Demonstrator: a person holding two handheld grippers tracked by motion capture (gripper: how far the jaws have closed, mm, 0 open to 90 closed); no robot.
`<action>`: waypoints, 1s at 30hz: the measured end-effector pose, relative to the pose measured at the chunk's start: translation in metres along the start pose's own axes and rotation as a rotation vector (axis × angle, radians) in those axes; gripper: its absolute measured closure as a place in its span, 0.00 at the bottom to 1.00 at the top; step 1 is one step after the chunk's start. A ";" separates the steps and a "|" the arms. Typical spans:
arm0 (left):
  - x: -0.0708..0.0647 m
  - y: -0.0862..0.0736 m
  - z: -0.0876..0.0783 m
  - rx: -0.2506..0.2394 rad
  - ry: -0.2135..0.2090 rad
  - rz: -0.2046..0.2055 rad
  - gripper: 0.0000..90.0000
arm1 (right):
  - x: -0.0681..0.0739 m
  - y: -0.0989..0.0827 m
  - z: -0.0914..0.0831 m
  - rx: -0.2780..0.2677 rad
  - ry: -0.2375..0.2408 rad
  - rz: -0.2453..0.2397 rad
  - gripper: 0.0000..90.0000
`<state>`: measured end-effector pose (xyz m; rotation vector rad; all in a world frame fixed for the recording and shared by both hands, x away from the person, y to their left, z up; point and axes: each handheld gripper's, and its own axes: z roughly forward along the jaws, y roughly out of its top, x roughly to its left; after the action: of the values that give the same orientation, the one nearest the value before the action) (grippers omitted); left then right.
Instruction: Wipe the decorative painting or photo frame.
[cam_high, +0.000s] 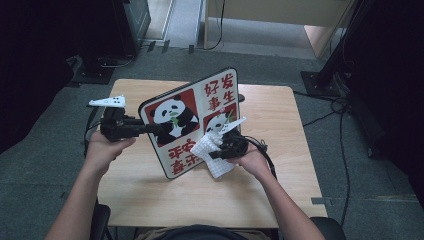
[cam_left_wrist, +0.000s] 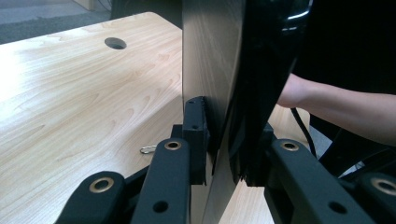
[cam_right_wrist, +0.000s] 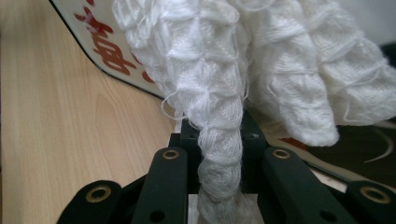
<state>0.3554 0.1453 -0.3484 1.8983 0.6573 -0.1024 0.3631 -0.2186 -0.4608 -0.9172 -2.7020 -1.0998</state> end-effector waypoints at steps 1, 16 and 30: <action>0.000 0.000 0.000 0.000 -0.001 -0.001 0.85 | 0.003 0.005 -0.005 -0.009 -0.009 -0.008 0.87; 0.001 0.000 0.000 0.000 -0.001 -0.007 0.85 | 0.025 0.052 -0.055 -0.098 -0.045 -0.024 0.88; 0.002 0.000 0.000 0.004 -0.009 -0.006 0.84 | 0.048 0.119 -0.092 -0.129 -0.043 -0.112 0.87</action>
<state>0.3568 0.1458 -0.3487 1.8988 0.6579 -0.1159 0.3770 -0.1884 -0.3063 -0.8243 -2.7746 -1.3034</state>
